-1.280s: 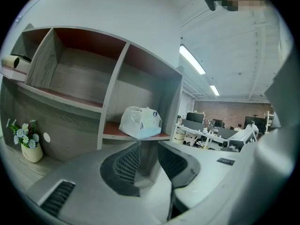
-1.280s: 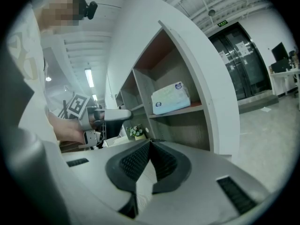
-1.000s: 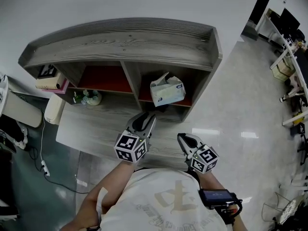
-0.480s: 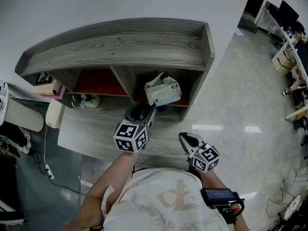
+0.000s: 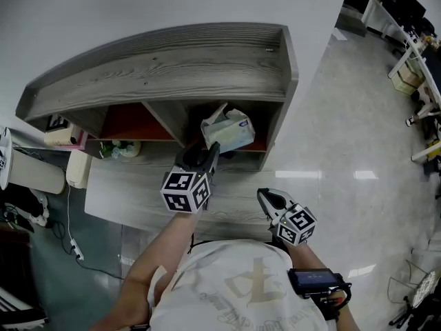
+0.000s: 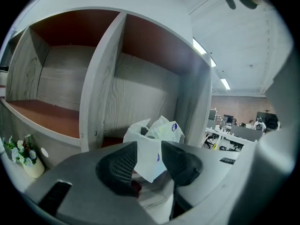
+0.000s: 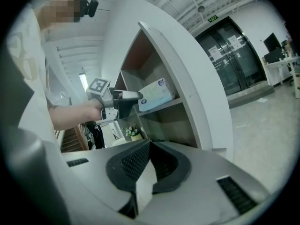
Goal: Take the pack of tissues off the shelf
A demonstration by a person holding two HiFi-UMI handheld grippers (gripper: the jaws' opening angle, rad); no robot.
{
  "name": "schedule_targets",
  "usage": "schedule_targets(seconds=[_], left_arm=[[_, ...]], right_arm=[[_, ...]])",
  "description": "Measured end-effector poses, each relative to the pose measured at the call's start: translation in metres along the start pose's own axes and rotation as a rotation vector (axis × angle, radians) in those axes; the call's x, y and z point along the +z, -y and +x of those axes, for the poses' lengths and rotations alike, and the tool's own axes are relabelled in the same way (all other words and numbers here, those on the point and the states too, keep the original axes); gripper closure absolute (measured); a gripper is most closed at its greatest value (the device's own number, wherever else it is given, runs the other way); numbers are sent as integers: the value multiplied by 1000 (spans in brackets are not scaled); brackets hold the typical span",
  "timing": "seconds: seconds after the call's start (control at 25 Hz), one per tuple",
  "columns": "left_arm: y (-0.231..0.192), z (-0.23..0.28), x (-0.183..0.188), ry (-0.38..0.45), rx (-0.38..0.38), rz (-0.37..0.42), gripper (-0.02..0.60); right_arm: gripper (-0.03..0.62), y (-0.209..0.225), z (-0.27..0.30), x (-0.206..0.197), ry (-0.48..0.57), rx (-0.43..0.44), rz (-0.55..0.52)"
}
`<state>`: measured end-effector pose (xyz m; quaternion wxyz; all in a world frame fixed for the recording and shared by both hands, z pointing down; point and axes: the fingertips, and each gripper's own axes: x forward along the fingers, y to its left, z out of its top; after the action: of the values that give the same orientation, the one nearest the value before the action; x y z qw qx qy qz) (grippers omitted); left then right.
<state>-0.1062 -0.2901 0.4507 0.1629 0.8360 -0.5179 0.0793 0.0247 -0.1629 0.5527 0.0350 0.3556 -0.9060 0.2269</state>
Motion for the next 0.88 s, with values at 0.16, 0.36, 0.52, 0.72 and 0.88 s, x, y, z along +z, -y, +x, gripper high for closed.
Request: schedule_targets(seconds=[0.16, 0.36, 0.52, 0.72, 0.88], left_arm=[[-2, 3, -1, -1, 1, -12, 436], [-4, 5, -3, -4, -4, -32, 474], [-5, 3, -3, 7, 7, -41, 503], [-10, -1, -3, 30, 21, -43, 541], [-10, -4, -3, 44, 22, -41, 543]], right_arm=[[589, 2, 2, -2, -1, 1, 8], [589, 6, 2, -3, -2, -1, 17], [589, 6, 4, -5, -9, 6, 16], [589, 4, 8, -3, -15, 16, 10], [589, 5, 7, -4, -19, 15, 9]])
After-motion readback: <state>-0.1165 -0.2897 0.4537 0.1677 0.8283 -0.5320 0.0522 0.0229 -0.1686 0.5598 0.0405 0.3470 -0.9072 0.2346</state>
